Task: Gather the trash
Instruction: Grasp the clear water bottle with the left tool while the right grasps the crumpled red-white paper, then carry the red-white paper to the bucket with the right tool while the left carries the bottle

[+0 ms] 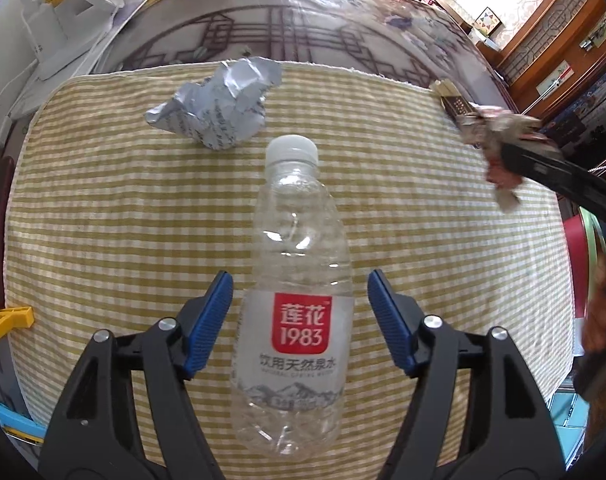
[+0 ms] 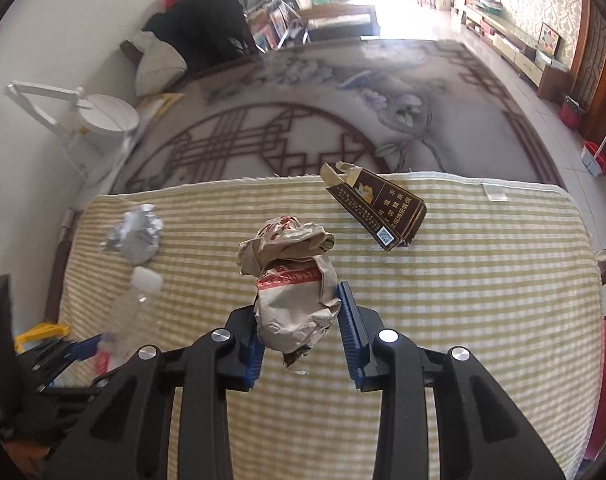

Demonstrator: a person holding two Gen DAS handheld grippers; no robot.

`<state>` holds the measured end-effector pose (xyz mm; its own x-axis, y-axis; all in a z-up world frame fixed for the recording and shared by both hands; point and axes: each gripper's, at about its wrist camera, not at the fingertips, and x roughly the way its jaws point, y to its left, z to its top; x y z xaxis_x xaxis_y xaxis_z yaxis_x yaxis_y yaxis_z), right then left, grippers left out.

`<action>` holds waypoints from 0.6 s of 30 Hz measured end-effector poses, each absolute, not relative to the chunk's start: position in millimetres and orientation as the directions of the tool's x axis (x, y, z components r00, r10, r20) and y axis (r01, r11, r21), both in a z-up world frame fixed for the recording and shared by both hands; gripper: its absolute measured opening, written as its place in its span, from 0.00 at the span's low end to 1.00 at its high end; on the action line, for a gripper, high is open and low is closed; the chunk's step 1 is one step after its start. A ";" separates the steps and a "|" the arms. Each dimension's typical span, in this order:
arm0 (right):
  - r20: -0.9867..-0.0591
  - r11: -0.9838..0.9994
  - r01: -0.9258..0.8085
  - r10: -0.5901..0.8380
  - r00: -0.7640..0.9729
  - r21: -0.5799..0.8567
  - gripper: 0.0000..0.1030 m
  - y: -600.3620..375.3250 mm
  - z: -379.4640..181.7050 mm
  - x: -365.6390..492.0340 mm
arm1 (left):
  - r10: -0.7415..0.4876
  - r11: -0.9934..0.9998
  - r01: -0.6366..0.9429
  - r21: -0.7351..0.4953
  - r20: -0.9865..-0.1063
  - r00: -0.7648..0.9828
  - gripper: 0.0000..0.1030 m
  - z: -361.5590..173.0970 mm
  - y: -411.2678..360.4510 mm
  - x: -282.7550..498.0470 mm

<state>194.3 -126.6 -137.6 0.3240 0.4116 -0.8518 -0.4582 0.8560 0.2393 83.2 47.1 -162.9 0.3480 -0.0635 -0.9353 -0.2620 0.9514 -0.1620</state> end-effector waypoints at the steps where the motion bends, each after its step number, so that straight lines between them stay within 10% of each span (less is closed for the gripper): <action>1: -0.844 0.852 -0.464 0.421 0.332 0.242 0.31 -129.5 -131.4 186.8 | -0.062 0.952 -0.261 -0.159 -0.937 0.345 0.51 -163.3 46.8 83.6; 18: -0.770 0.858 -0.456 0.452 0.450 0.237 0.32 -158.2 -79.6 119.1 | -0.033 0.966 -0.216 -0.143 -0.896 0.444 0.41 -121.8 23.0 82.5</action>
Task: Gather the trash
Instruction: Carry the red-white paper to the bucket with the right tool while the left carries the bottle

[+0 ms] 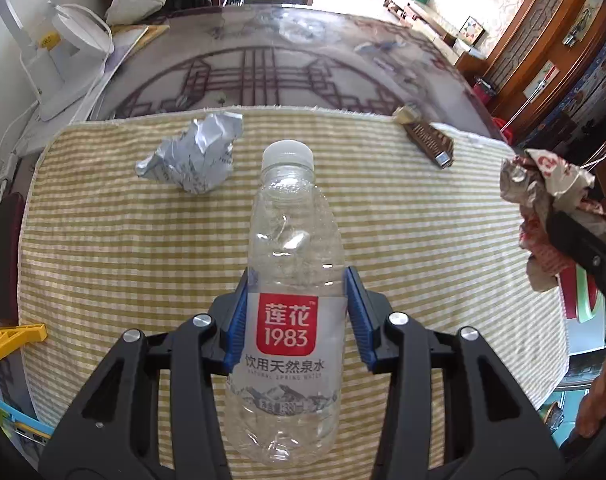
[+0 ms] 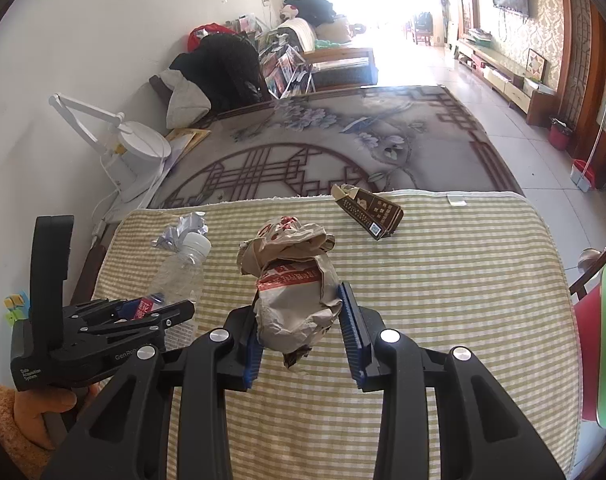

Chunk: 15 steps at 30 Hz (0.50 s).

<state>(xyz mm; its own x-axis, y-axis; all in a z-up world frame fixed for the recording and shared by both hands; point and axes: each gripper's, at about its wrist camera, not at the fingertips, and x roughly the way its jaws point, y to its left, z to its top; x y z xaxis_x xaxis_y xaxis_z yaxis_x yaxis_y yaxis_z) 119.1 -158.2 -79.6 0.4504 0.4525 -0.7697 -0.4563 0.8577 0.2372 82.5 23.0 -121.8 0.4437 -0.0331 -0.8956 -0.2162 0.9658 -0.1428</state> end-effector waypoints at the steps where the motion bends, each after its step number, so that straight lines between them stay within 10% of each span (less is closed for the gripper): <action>1: -0.767 0.859 -0.455 0.452 0.455 0.237 0.32 -159.5 -77.8 117.9 | -0.031 0.967 -0.213 -0.141 -0.892 0.451 0.41 -118.3 20.9 81.3; 15: -0.738 0.868 -0.441 0.449 0.503 0.227 0.32 -184.4 -59.9 97.3 | -0.014 0.976 -0.182 -0.122 -0.863 0.505 0.41 -93.5 -4.3 70.3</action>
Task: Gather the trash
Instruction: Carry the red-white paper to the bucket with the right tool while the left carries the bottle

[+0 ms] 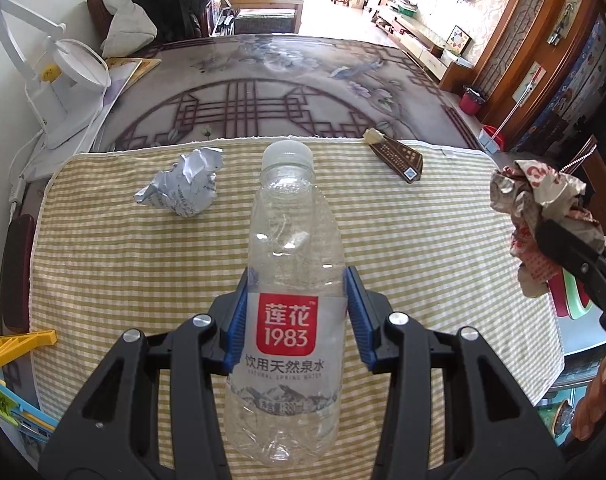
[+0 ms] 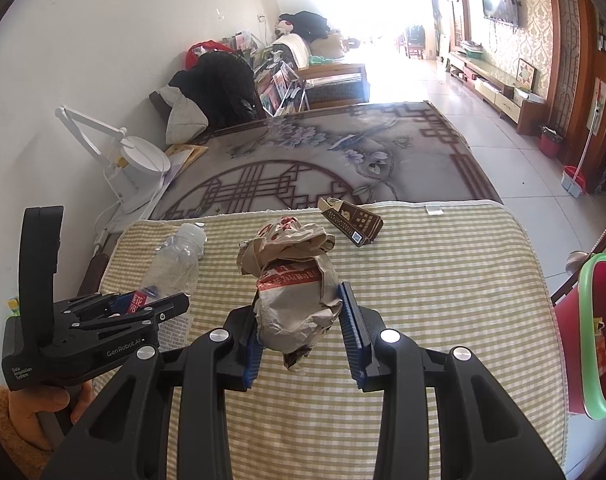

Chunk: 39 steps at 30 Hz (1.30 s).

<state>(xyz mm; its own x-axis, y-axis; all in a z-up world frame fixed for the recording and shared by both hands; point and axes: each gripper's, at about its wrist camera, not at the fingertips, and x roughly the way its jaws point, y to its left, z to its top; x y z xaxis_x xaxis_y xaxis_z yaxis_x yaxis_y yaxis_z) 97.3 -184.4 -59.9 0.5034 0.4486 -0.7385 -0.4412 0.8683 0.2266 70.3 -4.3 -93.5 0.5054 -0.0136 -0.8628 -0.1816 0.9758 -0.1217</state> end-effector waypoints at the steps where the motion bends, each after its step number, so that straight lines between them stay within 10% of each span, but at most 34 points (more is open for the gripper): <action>1: -0.737 0.870 -0.438 0.448 0.506 0.228 0.32 -186.9 -59.3 96.8 | -0.012 0.976 -0.181 -0.120 -0.863 0.505 0.41 -93.2 -5.4 69.5; 39: -0.691 0.888 -0.371 0.448 0.567 0.272 0.32 -304.0 -46.1 88.6 | 0.000 0.990 -0.119 -0.076 -0.844 0.536 0.41 -72.1 -113.2 71.1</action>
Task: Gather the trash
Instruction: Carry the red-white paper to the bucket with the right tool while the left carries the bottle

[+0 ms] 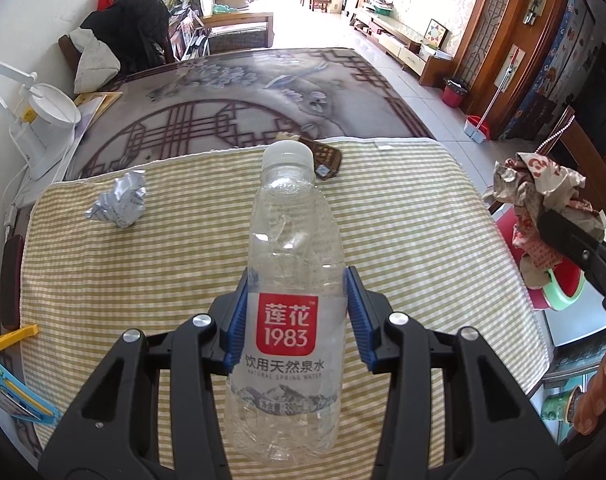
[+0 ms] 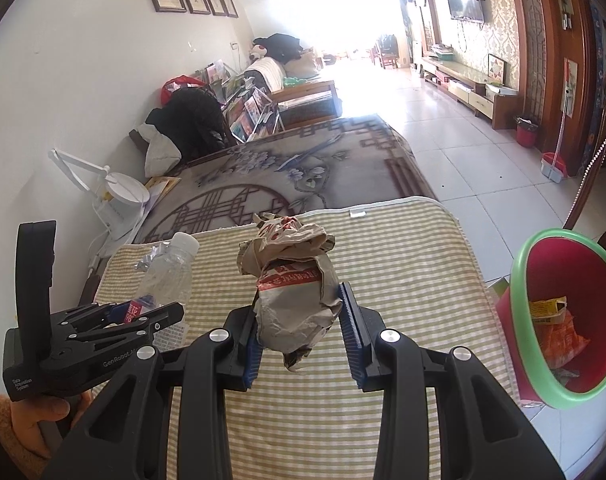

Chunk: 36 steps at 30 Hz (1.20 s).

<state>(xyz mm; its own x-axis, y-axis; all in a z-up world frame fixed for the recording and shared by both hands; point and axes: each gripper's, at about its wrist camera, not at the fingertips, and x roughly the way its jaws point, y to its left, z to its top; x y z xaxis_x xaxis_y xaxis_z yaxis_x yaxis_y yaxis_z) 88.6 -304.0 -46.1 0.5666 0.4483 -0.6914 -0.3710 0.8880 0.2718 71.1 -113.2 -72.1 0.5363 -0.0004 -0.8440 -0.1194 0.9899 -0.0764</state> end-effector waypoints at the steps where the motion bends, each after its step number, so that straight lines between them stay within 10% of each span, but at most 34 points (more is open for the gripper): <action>1: -0.691 0.887 -0.372 0.449 0.566 0.272 0.32 -308.9 -45.9 89.2 | -0.002 0.990 -0.119 -0.078 -0.845 0.535 0.41 -72.2 -119.2 72.6; 36: -0.675 0.898 -0.275 0.439 0.593 0.343 0.32 -471.9 -53.6 99.9 | -0.034 0.999 0.012 -0.033 -0.851 0.523 0.41 -67.9 -280.4 107.7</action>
<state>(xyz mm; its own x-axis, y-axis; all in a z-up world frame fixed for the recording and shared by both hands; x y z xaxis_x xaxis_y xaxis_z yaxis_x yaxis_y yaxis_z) 99.9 -471.9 -53.6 0.5933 0.4391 -0.6747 -0.2746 0.8983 0.3431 107.7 -280.4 -67.9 0.5235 -0.0344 -0.8513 0.0119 0.9994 -0.0331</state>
